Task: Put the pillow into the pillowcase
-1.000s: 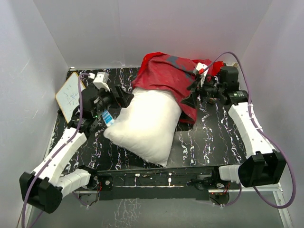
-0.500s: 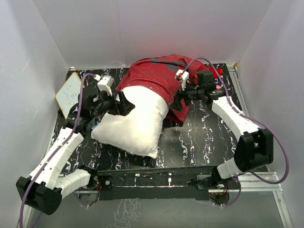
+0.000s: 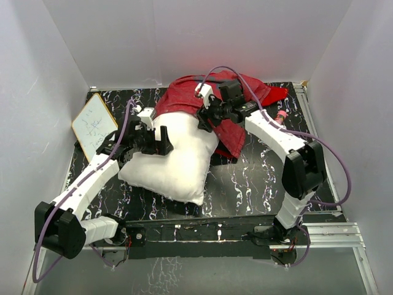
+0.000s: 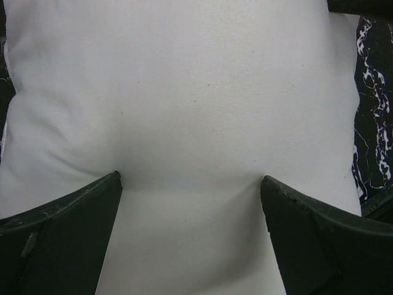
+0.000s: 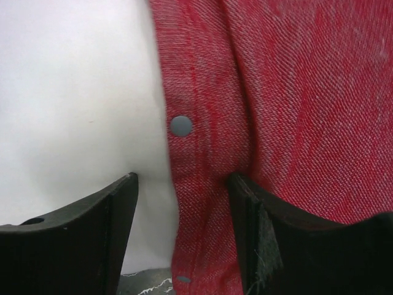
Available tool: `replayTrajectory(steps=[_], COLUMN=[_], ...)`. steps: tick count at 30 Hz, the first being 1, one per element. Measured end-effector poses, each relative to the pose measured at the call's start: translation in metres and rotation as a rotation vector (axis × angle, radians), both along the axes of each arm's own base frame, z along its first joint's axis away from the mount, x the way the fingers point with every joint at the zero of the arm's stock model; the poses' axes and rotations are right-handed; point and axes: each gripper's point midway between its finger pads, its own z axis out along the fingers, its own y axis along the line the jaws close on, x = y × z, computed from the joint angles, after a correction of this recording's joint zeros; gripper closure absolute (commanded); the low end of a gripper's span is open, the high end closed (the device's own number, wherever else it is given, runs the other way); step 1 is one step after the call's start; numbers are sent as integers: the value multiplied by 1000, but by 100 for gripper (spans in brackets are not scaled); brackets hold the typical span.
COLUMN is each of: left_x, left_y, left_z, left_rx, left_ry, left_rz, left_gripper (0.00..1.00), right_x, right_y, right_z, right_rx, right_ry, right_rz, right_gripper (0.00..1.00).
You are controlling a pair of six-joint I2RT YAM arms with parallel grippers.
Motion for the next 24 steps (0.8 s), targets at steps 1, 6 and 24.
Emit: replayTrajectory(steps=[1,6,24], left_x=[1,4,14], left_y=[0,-1,-23], left_z=[-3,-7,-24], left_rx=[1,-3,-95], left_ry=[2,-11,30], left_rz=[0,-1,-47], left_gripper=[8,22,92], right_x=[4,18,-110], right_y=[-2,-14,65], right_z=[-6,-22,23], right_rx=[-17,-87,69], right_ry=[4,-3,55], right_rz=[-17,-99,544], right_gripper=[47,82,92])
